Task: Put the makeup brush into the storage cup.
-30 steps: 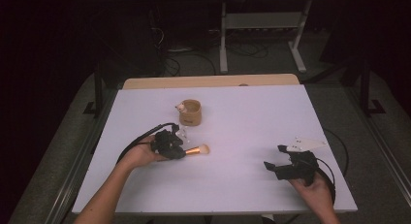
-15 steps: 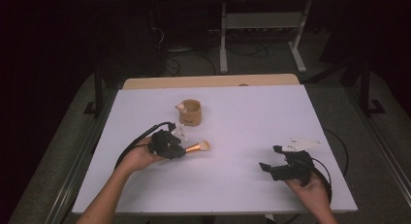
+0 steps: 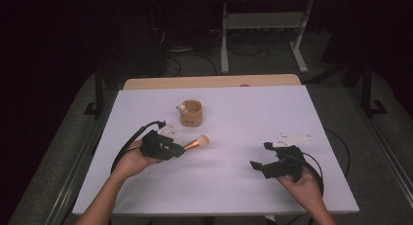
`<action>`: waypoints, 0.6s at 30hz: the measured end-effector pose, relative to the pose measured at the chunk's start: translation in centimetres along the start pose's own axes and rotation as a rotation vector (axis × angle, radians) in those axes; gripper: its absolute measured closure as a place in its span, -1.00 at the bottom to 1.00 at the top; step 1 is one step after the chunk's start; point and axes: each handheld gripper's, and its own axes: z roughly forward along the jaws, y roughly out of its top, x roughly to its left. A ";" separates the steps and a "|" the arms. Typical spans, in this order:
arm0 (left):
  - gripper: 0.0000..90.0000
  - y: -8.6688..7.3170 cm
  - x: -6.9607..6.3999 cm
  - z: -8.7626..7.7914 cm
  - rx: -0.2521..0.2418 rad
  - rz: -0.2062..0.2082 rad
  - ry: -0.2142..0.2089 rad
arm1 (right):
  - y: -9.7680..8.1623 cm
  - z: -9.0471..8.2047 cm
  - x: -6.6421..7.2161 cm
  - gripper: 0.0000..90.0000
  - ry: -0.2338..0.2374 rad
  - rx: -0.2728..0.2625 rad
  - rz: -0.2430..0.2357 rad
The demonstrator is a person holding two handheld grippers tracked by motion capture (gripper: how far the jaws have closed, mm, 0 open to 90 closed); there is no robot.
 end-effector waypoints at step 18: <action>0.66 -1.3 -1.0 -1.2 -0.122 -0.049 -0.009 | 3.5 1.7 1.6 -0.69 0.061 -0.006 -0.053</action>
